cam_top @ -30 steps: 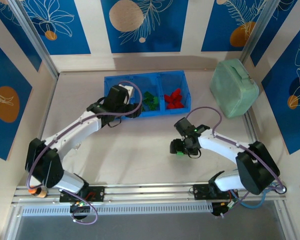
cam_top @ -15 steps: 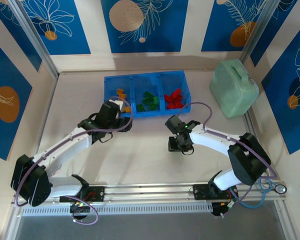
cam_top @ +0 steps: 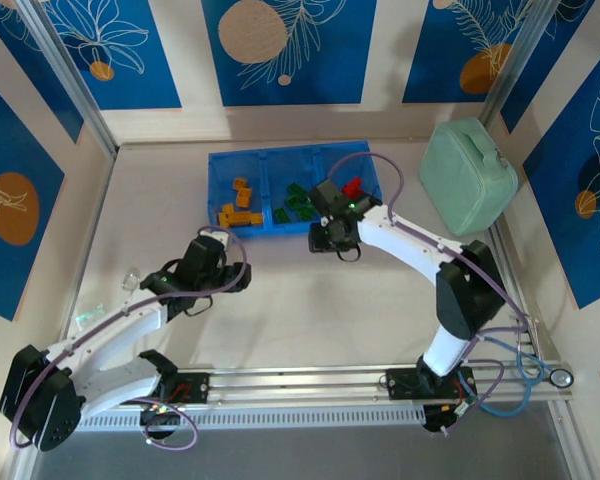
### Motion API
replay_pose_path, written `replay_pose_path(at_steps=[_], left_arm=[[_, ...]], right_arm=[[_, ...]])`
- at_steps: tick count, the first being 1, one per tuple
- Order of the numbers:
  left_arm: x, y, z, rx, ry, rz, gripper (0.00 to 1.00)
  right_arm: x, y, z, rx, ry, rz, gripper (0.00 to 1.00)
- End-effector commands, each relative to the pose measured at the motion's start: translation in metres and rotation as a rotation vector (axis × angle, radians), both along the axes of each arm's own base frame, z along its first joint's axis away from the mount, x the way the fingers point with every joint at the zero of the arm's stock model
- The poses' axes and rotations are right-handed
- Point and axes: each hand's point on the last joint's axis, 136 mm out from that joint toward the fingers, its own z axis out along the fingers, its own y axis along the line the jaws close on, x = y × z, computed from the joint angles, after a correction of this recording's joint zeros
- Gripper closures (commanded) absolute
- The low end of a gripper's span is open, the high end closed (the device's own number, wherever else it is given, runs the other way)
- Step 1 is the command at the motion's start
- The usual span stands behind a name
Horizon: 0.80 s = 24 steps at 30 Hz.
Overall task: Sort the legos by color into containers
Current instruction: Place the lego in the container.
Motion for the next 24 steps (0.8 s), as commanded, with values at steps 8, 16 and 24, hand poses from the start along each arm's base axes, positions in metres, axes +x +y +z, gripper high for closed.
replay_pose_path(at_steps=[8, 16, 24], left_arm=[[-0.028, 0.012, -0.004, -0.045, 0.003, 0.024, 0.26], [-0.040, 0.024, 0.001, -0.067, -0.020, 0.048, 0.26], [-0.042, 0.033, 0.013, -0.062, -0.065, 0.066, 0.26]], right_arm=[[0.075, 0.026, 0.014, -0.048, -0.030, 0.082, 0.65], [0.116, 0.042, 0.009, -0.071, -0.039, 0.092, 0.56], [0.127, 0.048, 0.027, -0.077, -0.072, 0.099, 0.23]])
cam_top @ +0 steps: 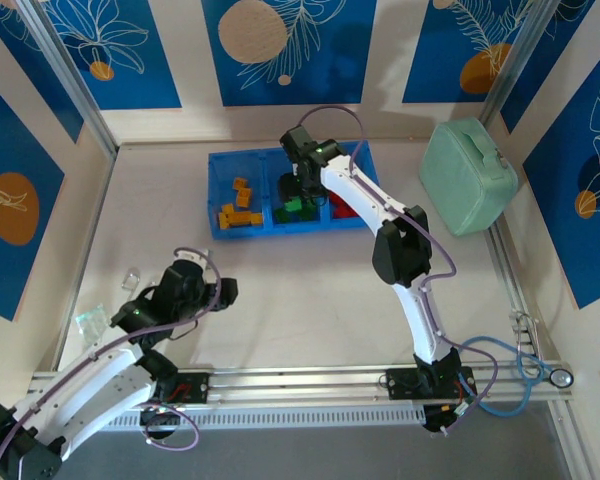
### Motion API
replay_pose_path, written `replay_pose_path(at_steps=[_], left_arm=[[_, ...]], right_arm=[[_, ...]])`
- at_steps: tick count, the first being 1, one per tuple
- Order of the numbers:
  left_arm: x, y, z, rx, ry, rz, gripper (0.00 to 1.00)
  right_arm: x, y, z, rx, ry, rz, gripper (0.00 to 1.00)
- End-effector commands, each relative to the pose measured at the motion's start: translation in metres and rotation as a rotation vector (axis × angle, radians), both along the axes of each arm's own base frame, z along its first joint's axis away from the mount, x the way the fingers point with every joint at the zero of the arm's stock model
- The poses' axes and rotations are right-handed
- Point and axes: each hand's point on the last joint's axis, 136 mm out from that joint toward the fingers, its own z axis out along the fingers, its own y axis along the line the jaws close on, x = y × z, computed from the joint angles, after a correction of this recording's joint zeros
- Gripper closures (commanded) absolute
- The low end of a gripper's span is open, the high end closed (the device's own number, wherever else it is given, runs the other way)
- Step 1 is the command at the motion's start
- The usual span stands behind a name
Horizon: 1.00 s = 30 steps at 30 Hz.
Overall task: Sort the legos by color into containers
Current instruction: Place the lego in the container, then reset both arms
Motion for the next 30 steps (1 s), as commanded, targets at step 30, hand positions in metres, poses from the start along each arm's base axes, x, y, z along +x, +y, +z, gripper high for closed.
replay_pose_path(at_steps=[30], left_arm=[[0.042, 0.059, 0.069, 0.296, -0.370, 0.225, 0.12]], right_arm=[[-0.102, -0.126, 0.133, 0.189, -0.854, 0.043, 0.01]])
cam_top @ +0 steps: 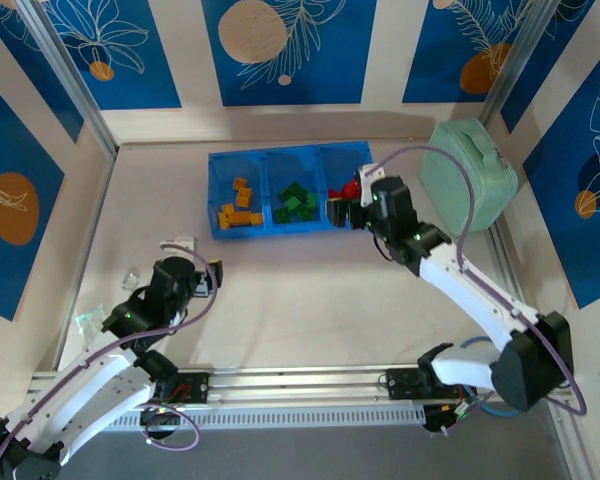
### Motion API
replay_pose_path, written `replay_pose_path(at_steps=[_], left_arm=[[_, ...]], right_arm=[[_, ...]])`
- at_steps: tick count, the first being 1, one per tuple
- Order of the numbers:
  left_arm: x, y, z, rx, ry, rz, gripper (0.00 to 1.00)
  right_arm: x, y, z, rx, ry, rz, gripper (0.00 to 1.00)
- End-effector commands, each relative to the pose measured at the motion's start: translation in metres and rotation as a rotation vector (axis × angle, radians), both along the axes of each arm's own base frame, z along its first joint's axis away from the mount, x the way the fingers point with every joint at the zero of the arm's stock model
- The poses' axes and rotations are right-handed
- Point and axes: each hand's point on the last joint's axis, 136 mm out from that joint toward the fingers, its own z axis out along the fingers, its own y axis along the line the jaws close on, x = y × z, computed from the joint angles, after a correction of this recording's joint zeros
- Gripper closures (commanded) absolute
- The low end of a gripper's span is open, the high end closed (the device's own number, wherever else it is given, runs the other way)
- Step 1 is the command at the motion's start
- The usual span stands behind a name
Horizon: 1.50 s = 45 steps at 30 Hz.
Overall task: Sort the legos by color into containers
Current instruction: Reset both arms
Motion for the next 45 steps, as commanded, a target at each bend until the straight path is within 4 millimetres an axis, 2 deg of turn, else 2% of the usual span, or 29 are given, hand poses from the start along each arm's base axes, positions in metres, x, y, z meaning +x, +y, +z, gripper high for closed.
replay_pose_path(at_steps=[1, 2, 4, 6, 9, 14, 16, 18, 19, 21, 23, 29, 35, 38, 45], left_arm=[[0.009, 0.013, 0.019, 0.055, -0.095, 0.072, 0.05], [0.011, 0.016, 0.019, 0.065, -0.106, 0.091, 0.00], [0.012, 0.026, 0.017, 0.097, -0.123, 0.138, 0.00], [0.013, 0.032, 0.017, 0.130, -0.140, 0.163, 0.00], [0.014, 0.040, 0.016, 0.185, -0.164, 0.197, 0.00], [0.015, 0.048, 0.018, 0.251, -0.206, 0.226, 0.00], [0.015, 0.049, 0.016, 0.269, -0.215, 0.226, 0.00], [0.015, 0.052, 0.014, 0.278, -0.225, 0.235, 0.00], [0.015, 0.052, 0.013, 0.283, -0.227, 0.233, 0.00], [0.014, 0.051, 0.008, 0.283, -0.233, 0.222, 0.00], [0.013, 0.051, 0.005, 0.279, -0.235, 0.221, 0.00], [0.011, 0.057, 0.005, 0.292, -0.250, 0.247, 0.00], [0.007, 0.069, 0.003, 0.358, -0.256, 0.295, 0.00], [0.003, 0.073, -0.003, 0.374, -0.250, 0.298, 0.00], [-0.005, 0.074, -0.013, 0.348, -0.261, 0.271, 0.00]], right_arm=[[0.003, -0.016, 0.026, -0.036, -0.231, -0.045, 0.01], [0.003, -0.026, 0.020, -0.056, -0.226, -0.085, 0.01], [0.001, -0.046, 0.008, -0.102, -0.173, -0.160, 0.01], [-0.004, -0.057, 0.004, -0.117, -0.125, -0.200, 0.01], [-0.017, -0.060, 0.003, -0.106, -0.093, -0.185, 0.01], [-0.048, -0.063, 0.005, -0.012, -0.243, -0.111, 0.01], [-0.050, -0.091, -0.009, 0.042, -0.252, -0.257, 0.01], [-0.052, -0.122, -0.033, 0.064, -0.222, -0.418, 0.01], [-0.055, -0.128, -0.044, 0.054, -0.188, -0.439, 0.01], [-0.062, -0.122, -0.063, -0.026, -0.135, -0.348, 0.01], [-0.068, -0.125, -0.073, -0.058, -0.130, -0.349, 0.01], [-0.078, -0.128, -0.086, -0.077, -0.202, -0.327, 0.01], [-0.085, -0.126, -0.107, -0.077, -0.164, -0.301, 0.01], [-0.088, -0.120, -0.108, -0.069, -0.158, -0.272, 0.01], [-0.095, -0.124, -0.105, -0.067, -0.177, -0.300, 0.01]])
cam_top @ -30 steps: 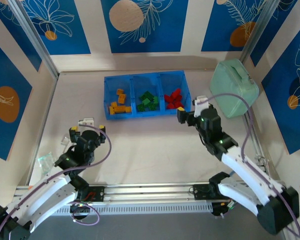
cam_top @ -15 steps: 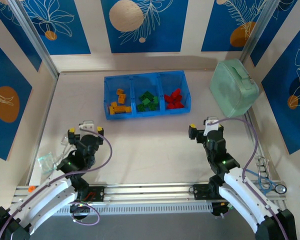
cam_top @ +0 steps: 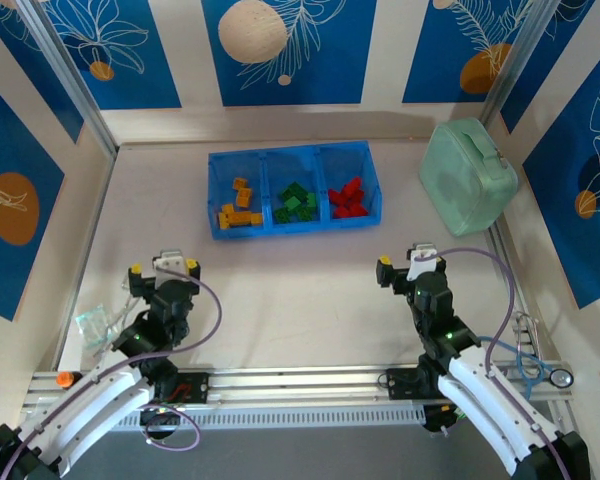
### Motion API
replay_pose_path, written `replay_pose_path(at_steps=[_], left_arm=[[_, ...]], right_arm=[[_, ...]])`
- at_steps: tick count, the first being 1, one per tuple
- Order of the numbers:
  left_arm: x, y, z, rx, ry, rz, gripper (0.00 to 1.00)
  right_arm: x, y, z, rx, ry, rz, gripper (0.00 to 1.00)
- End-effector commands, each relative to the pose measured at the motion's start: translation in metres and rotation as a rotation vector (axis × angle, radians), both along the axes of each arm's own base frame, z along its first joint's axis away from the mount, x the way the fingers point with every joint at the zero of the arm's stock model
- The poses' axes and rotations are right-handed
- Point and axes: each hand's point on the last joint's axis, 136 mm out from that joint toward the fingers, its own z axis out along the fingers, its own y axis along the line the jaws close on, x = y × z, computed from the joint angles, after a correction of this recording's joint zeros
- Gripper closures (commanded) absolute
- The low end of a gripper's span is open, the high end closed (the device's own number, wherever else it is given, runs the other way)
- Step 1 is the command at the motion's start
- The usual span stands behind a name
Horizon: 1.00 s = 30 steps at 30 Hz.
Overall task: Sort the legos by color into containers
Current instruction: Reset both arms
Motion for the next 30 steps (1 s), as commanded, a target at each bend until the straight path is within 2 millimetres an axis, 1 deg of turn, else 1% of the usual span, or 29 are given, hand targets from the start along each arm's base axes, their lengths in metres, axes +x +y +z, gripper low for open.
replay_pose_path(at_steps=[1, 3, 5, 8, 10, 12, 16, 21, 22, 30], left_arm=[[-0.005, 0.001, 0.002, -0.004, -0.027, -0.015, 0.00], [-0.010, 0.008, 0.002, -0.013, -0.052, 0.012, 0.00], [-0.015, 0.014, 0.000, -0.017, -0.065, 0.031, 0.00], [-0.019, 0.018, 0.001, -0.030, -0.091, 0.038, 0.00], [-0.018, 0.017, -0.001, -0.037, -0.106, 0.035, 0.00], [-0.017, 0.014, -0.004, -0.044, -0.104, 0.025, 0.00], [-0.015, 0.014, -0.005, -0.044, -0.104, 0.029, 0.00], [-0.013, 0.012, -0.006, -0.044, -0.112, 0.027, 0.00], [-0.012, 0.012, -0.005, -0.047, -0.116, 0.026, 0.00], [-0.009, 0.010, -0.004, -0.046, -0.137, 0.027, 0.00]], right_arm=[[-0.007, -0.003, 0.000, -0.014, -0.010, -0.021, 0.01], [-0.014, -0.003, 0.003, -0.046, -0.035, -0.035, 0.01], [-0.021, -0.004, 0.012, -0.102, -0.098, -0.052, 0.01], [-0.030, -0.008, 0.023, -0.134, -0.176, -0.083, 0.01], [-0.032, -0.009, 0.025, -0.128, -0.191, -0.076, 0.01], [-0.031, -0.008, 0.024, -0.122, -0.193, -0.068, 0.01], [-0.025, -0.007, 0.023, -0.090, -0.200, -0.058, 0.01], [-0.013, -0.015, 0.025, 0.004, -0.202, -0.070, 0.01], [-0.012, -0.015, 0.013, 0.006, -0.184, -0.061, 0.01], [-0.005, -0.021, 0.010, 0.033, -0.187, -0.081, 0.01]])
